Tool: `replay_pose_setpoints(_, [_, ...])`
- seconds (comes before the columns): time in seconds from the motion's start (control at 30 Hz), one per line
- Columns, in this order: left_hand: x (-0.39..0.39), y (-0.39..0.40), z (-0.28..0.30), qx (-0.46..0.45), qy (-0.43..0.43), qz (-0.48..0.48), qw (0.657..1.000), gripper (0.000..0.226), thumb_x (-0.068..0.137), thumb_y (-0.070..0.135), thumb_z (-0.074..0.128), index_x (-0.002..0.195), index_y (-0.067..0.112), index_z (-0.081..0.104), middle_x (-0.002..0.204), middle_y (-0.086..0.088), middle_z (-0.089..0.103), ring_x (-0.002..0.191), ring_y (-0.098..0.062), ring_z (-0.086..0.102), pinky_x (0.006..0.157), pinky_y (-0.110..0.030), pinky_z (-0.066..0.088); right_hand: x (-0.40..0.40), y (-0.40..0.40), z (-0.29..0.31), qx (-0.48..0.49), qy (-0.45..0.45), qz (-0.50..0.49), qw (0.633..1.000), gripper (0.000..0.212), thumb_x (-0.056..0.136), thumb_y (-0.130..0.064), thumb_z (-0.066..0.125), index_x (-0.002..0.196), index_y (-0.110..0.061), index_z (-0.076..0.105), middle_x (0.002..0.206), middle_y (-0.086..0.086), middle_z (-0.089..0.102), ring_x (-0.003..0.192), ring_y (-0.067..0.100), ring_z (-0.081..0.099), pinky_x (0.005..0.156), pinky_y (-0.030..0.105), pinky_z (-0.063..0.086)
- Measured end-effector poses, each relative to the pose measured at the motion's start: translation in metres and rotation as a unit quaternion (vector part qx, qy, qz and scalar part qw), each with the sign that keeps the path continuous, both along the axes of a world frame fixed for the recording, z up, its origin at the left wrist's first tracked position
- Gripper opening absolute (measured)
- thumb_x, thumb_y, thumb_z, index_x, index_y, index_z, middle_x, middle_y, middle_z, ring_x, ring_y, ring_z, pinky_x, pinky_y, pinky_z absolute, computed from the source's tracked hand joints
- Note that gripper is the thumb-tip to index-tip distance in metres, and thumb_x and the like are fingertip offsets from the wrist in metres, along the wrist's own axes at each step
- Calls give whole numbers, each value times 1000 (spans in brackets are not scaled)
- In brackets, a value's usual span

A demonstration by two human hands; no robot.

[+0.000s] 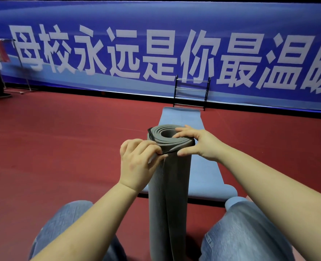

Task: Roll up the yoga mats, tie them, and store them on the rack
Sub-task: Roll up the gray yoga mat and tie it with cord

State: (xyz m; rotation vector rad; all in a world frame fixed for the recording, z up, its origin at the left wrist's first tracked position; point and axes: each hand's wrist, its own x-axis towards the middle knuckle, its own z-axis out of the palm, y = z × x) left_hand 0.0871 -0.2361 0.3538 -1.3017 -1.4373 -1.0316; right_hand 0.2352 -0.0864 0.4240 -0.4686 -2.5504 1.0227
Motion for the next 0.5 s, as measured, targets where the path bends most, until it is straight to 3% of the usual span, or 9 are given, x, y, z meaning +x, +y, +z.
replay_pose_setpoints(0.2, [-18,5,-29,-62,-96,46,992,34,84,46,52,69,18,62,60,7,57,66,-18,45,67,-29,25,0,-1,-7,-6,18,-20,1000,44,71,-19,81,107,-36,64,138,-20,43,142,1,15,106,22,15])
replay_pose_setpoints(0.3, [-10,6,-37,-94,-237,-60,965,28,84,42,53,70,18,60,66,6,58,65,-15,50,65,-29,35,-3,-4,-9,-7,28,-25,999,45,70,-19,82,109,-33,64,141,-18,43,142,0,15,106,20,15])
replay_pose_setpoints(0.37, [7,5,-35,-56,-393,-151,905,19,86,35,59,71,24,59,75,8,59,74,-8,54,71,-25,42,-5,-5,-8,-6,33,-28,999,46,70,-19,81,110,-33,64,143,-17,42,142,0,14,105,19,14])
replay_pose_setpoints(0.4, [15,5,-31,-11,-481,-184,857,18,88,32,60,73,24,60,79,8,59,78,-10,57,73,-26,46,-5,-5,-8,-7,33,-29,999,46,71,-19,81,111,-34,64,144,-17,41,142,0,13,105,19,14])
replay_pose_setpoints(0.47, [21,6,-16,77,-656,-232,714,15,92,31,60,80,21,58,85,4,58,79,-15,60,73,-32,53,-4,-7,-8,-8,31,-33,999,46,72,-20,81,112,-34,63,146,-16,39,143,1,12,105,19,14])
replay_pose_setpoints(0.5, [18,8,-9,74,-724,-248,639,16,91,32,60,83,20,55,86,3,57,77,-14,59,73,-32,54,-3,-8,-10,-8,34,-39,999,47,72,-20,81,112,-35,62,148,-15,37,143,1,11,105,19,13])
